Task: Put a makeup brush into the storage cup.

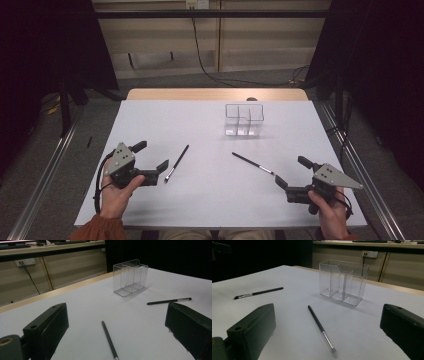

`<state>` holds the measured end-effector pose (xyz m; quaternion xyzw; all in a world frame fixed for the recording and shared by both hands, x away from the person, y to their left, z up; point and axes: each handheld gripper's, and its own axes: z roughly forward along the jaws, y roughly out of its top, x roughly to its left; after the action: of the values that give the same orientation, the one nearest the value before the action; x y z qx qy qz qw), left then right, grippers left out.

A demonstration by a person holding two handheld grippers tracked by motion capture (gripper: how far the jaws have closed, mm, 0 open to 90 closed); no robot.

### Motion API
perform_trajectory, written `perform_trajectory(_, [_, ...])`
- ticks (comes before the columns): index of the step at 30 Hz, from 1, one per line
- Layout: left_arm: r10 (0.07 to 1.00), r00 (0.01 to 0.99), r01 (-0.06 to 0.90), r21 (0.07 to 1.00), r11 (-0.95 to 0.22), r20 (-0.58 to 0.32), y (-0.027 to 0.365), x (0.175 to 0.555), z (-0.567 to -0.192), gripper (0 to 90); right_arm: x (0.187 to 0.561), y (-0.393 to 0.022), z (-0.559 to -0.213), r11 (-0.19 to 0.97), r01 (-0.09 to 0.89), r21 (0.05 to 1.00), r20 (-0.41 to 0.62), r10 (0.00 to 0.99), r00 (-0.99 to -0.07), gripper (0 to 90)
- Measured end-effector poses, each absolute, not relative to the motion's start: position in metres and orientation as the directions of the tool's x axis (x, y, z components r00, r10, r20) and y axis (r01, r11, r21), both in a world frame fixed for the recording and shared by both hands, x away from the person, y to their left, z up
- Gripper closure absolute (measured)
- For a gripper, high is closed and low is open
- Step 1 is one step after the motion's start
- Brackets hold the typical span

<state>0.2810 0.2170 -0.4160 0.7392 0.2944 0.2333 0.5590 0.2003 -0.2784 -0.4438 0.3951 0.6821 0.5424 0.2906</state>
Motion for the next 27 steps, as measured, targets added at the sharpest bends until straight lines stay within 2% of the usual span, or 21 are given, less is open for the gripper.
perform_trajectory(14, [0.692,0.722,0.197,0.961,-0.195,-0.007,0.197,0.302,-0.402,5.2,0.200,-0.279,-0.444,0.098,0.231,0.968,0.035,0.859,-0.511,0.0])
perform_trajectory(18, [0.701,0.713,0.204,0.953,-0.222,0.011,0.192,0.311,-0.397,5.2,0.200,-0.278,-0.444,0.104,0.228,0.968,0.029,0.857,-0.515,0.0])
perform_trajectory(27, [0.700,0.714,0.243,0.941,-0.237,-0.008,0.187,0.323,-0.398,5.1,0.199,-0.279,-0.444,0.099,0.231,0.968,0.035,0.857,-0.514,0.0])
